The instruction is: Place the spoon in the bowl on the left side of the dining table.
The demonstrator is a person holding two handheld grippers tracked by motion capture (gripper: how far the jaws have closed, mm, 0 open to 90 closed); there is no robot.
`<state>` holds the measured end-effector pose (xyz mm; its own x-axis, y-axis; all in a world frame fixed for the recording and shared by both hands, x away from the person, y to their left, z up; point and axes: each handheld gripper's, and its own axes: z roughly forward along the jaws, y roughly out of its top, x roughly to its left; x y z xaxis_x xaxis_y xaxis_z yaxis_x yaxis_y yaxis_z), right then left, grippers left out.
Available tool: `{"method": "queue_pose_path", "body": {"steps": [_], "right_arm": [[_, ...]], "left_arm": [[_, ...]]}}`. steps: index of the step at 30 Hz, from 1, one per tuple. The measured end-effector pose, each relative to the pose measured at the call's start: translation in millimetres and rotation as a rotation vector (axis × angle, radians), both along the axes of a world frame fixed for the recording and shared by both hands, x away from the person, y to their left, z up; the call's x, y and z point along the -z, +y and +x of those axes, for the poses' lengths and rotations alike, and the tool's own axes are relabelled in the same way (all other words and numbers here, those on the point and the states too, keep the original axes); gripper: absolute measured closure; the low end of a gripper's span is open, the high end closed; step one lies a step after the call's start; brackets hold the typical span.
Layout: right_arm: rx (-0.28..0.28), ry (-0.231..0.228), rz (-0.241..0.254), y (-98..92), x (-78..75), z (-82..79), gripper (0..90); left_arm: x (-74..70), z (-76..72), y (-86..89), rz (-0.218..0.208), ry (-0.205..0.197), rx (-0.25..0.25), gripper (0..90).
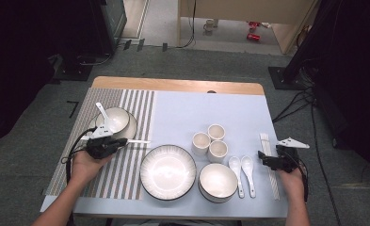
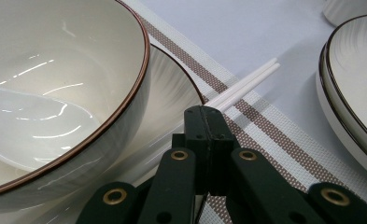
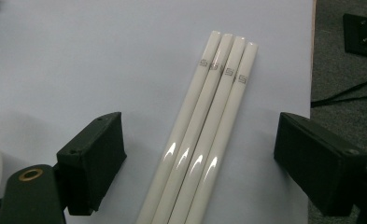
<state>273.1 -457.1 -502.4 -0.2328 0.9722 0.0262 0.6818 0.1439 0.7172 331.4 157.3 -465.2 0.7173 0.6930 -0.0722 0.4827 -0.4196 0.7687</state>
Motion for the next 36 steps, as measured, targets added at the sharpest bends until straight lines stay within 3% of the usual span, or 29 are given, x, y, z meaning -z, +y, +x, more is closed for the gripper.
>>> {"method": "queue_pose_path", "body": {"steps": [9, 20, 28, 33, 36], "right_arm": [[0.002, 0.0, 0.001, 0.2, 0.0, 0.0, 16.0], [0.002, 0.0, 0.001, 0.2, 0.0, -0.1, 16.0], [0.002, 0.001, 0.001, 0.1, 0.0, -0.1, 16.0], [0.002, 0.001, 0.001, 0.1, 0.0, 0.0, 16.0], [0.002, 0.001, 0.002, 0.0, 0.0, 0.0, 16.0]], "left_arm": [[0.5, 0.3, 0.0, 0.005, 0.007, 0.003, 90.0], [-3.7, -1.7, 0.3, -0.022, 0.01, 0.013, 87.2], [-9.8, -2.1, 1.8, -0.072, 0.049, 0.055, 72.7], [-11.0, -3.8, -0.1, -0.067, 0.055, 0.068, 59.3], [-11.6, -3.6, -0.4, -0.085, 0.069, 0.076, 53.4]]}}
